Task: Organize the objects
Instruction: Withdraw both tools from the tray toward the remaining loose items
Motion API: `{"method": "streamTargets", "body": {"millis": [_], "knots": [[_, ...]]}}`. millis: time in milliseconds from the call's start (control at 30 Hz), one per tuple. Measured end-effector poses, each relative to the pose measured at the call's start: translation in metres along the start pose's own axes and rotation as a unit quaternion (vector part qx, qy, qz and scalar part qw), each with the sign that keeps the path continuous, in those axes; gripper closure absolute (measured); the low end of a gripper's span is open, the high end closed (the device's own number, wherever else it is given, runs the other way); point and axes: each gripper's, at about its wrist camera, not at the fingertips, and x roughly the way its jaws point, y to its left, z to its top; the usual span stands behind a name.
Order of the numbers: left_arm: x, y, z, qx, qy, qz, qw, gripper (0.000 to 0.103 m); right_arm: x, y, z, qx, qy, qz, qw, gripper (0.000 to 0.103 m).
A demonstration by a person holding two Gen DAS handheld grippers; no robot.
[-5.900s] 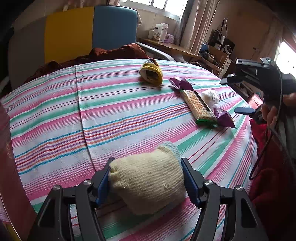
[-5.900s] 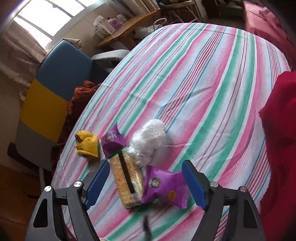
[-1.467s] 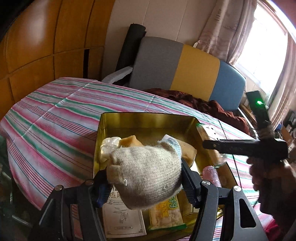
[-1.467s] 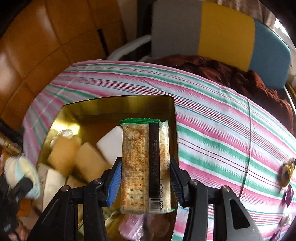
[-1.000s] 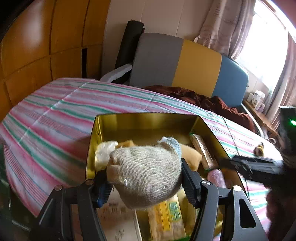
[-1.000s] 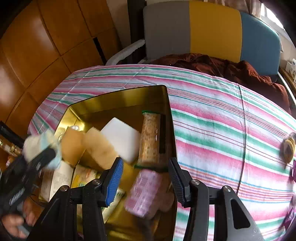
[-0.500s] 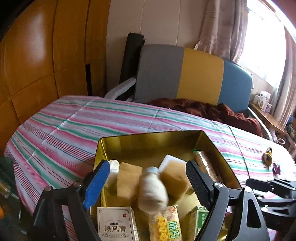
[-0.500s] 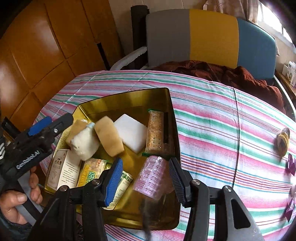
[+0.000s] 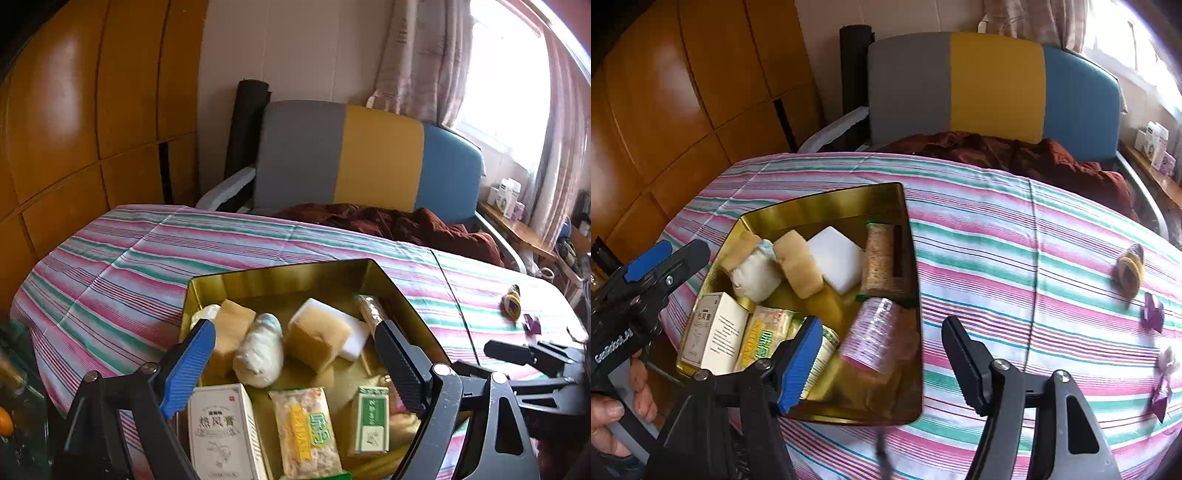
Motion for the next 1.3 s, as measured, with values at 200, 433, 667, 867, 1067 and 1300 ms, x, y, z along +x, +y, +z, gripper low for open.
{"method": "streamTargets", "body": {"millis": [200, 433, 667, 867, 1067, 1300], "knots": [[-0.008, -0.019, -0.004, 0.022, 0.002, -0.020, 0.9996, 0.014, -0.009, -0.019, -0.007, 0.018, -0.004, -0.016, 1.000, 0.028], [-0.011, -0.046, -0.010, 0.055, 0.011, -0.045, 0.9974, 0.014, -0.017, -0.041, -0.012, 0.033, -0.005, -0.036, 0.999, 0.026], [-0.009, -0.070, -0.017, 0.086, 0.024, -0.062, 0.9940, 0.014, -0.017, -0.060, -0.017, 0.034, 0.003, -0.058, 0.998, 0.023], [-0.007, -0.090, -0.022, 0.112, 0.032, -0.077, 0.9902, 0.014, -0.023, -0.094, -0.019, 0.047, 0.011, -0.087, 0.995, 0.023], [-0.006, -0.108, -0.026, 0.134, 0.040, -0.099, 0.9852, 0.014, -0.042, -0.153, -0.017, 0.082, 0.004, -0.136, 0.987, 0.023], [-0.003, -0.126, -0.037, 0.155, 0.059, -0.119, 0.9790, 0.014, -0.069, -0.253, -0.038, 0.188, -0.036, -0.205, 0.960, 0.022]]}}
